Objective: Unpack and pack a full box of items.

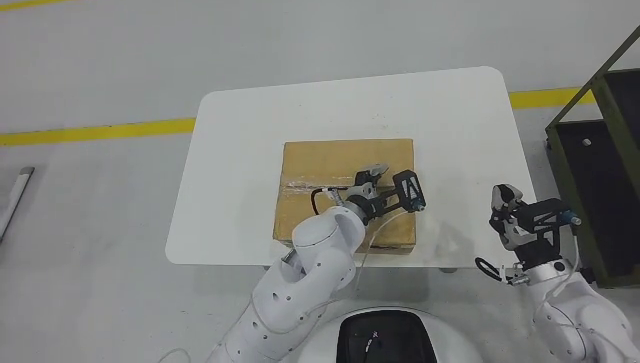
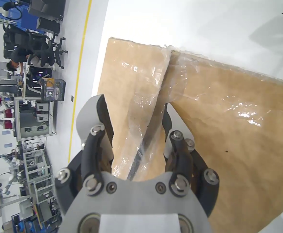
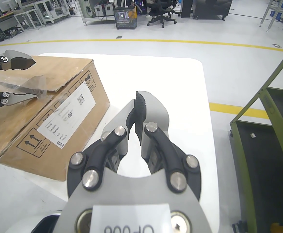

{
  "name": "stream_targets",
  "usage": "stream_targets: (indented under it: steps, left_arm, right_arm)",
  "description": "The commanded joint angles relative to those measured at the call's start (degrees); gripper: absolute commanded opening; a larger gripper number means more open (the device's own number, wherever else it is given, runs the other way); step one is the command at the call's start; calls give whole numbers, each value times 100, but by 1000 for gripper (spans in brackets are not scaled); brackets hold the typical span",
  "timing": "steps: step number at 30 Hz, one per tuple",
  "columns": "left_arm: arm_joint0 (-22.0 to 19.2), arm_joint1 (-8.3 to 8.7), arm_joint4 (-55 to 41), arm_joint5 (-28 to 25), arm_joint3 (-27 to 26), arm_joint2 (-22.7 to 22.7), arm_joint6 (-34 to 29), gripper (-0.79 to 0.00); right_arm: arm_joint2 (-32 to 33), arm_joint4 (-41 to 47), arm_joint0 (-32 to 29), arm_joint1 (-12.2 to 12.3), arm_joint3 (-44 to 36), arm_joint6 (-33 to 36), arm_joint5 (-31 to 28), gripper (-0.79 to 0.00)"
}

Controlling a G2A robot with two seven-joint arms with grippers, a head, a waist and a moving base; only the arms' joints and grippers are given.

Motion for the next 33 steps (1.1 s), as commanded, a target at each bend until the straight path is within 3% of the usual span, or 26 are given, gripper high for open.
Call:
stream_targets:
  steps: [1, 3, 6, 24, 26, 28, 30, 33]
  left_arm:
    - [-6, -10, 5, -14, 15, -10, -4, -462]
    - [-7, -19, 0, -27, 28, -24, -5, -563]
    - [-2, -29, 7, -50, 41, -47, -8, -779]
    - [342, -16, -626, -194, -482, -557, 285, -785]
    - [362, -10, -613, -228, -511, -586, 292, -696]
    - [376, -7, -613, -267, -534, -592, 346, -705]
    - [384, -5, -596, -273, -536, -605, 355, -480]
    - [390, -8, -564, -272, -523, -602, 334, -459]
  right_arm:
    - [1, 1, 5, 1, 0, 5, -1, -785]
    - [1, 5, 13, 1, 0, 13, 10, -785]
    - [-18, 0, 31, 0, -1, 28, 15, -785]
    - [-107, -12, 155, 0, -38, 101, 17, -785]
    - [-119, -16, 175, 0, -30, 111, 13, -785]
    - [-123, -17, 188, 1, -19, 114, 11, -785]
    - [-125, -17, 194, 1, -15, 115, 11, -785]
    - [-122, -14, 204, 3, -7, 118, 9, -785]
